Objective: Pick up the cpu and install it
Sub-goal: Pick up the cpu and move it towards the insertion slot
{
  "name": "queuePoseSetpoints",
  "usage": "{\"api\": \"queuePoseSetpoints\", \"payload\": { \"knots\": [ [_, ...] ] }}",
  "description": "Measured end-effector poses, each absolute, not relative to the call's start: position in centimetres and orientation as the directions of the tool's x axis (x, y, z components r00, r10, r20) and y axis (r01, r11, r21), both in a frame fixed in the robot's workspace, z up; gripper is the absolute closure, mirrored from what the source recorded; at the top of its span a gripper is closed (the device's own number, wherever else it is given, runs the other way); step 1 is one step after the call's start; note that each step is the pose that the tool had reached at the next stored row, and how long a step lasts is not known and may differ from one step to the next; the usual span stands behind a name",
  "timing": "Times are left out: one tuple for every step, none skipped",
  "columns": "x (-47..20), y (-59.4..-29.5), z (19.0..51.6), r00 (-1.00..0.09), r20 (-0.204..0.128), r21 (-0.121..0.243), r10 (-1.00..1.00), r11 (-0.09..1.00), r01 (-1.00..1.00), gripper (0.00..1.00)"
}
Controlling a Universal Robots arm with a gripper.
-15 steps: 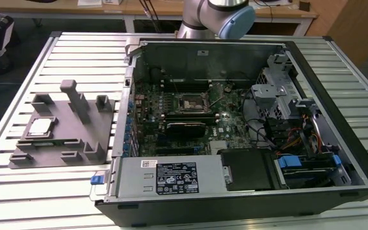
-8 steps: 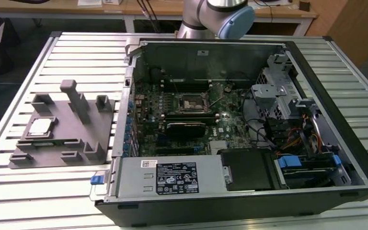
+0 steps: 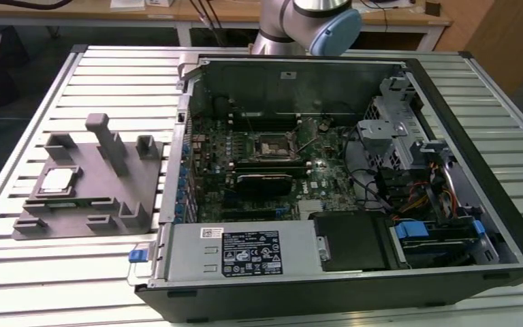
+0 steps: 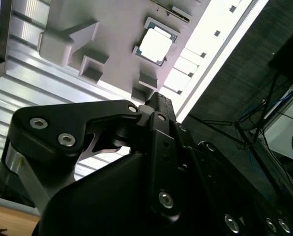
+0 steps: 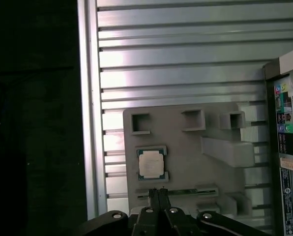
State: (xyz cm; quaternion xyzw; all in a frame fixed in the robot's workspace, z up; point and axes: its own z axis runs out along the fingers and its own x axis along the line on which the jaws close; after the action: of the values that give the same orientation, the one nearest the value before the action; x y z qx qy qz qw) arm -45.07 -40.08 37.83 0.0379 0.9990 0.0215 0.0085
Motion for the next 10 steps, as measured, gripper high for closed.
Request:
{"api": "queuePoseSetpoints", "payload": {
  "knots": [
    [-45.1, -40.1, 37.8, -0.997, -0.015, 0.044, 0.076, 0.996, 0.075, 0.89],
    [-45.1, -40.1, 37.7, -0.997, -0.015, 0.044, 0.076, 0.996, 0.076, 0.89],
    [-45.1, -40.1, 37.5, -0.997, -0.015, 0.044, 0.076, 0.996, 0.076, 0.89],
    [-45.1, -40.1, 37.4, -0.997, -0.015, 0.044, 0.076, 0.996, 0.076, 0.89],
    [-45.1, -40.1, 37.2, -0.997, -0.015, 0.044, 0.076, 0.996, 0.076, 0.89],
    [-45.1, -40.1, 37.0, -0.997, -0.014, 0.044, 0.076, 0.996, 0.075, 0.89],
    [-45.1, -40.1, 36.8, -0.997, -0.014, 0.044, 0.076, 0.996, 0.075, 0.89],
    [-45.1, -40.1, 36.6, -0.997, -0.014, 0.044, 0.076, 0.996, 0.075, 0.89],
    [-45.0, -40.1, 36.5, -0.997, -0.013, 0.043, 0.075, 0.996, 0.074, 0.89],
    [-45.0, -40.1, 36.3, -0.997, -0.011, 0.043, 0.074, 0.996, 0.073, 0.83]
  ]
}}
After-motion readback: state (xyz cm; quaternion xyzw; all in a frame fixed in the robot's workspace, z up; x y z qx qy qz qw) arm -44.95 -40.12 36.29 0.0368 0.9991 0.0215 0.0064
